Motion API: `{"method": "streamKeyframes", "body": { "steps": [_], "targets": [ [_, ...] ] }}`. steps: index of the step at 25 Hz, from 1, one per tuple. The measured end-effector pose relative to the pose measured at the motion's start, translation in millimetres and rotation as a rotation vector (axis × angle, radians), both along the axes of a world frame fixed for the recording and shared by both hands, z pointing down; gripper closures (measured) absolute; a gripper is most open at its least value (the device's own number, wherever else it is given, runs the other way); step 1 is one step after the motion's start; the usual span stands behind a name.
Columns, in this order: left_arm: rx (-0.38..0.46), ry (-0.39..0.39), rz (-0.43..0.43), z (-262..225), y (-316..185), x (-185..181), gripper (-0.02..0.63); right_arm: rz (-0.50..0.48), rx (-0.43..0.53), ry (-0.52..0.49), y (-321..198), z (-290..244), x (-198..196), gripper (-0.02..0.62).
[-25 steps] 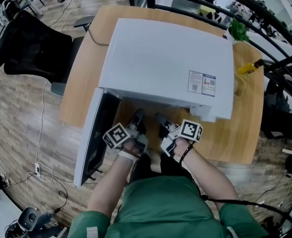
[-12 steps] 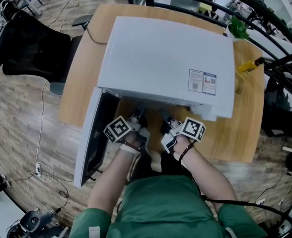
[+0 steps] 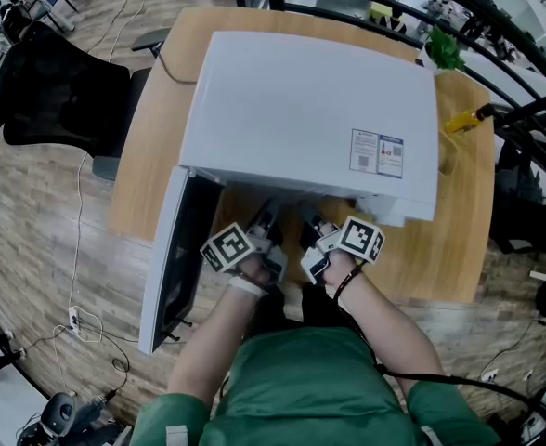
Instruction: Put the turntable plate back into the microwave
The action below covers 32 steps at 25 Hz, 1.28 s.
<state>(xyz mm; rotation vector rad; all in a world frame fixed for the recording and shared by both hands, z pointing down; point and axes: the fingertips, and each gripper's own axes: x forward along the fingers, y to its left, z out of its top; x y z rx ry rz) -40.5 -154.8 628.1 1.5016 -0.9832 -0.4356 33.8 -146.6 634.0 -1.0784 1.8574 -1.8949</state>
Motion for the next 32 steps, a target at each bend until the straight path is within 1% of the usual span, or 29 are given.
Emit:
{"method": "streamKeyframes", "body": {
  "steps": [8, 22, 27, 32],
  "targets": [
    [-0.012, -0.004, 0.007, 1.1, -11.0, 3.6, 0.563, 0.003, 0.010, 0.060, -14.2, -1.1, 5.3, 0.560],
    [-0.019, 0.009, -0.018, -0.4, -18.8, 2.1, 0.563, 0.007, 0.009, 0.062, -21.1, -3.2, 3.7, 0.560],
    [-0.011, 0.011, -0.019, -2.2, -24.2, 3.6, 0.568, 0.033, 0.011, 0.061, -29.2, -4.0, 6.4, 0.560],
    [-0.012, 0.002, -0.029, 0.8, -24.1, -3.2, 0.568, -0.013, 0.020, 0.066, -25.6, -1.7, -3.0, 0.558]
  ]
}}
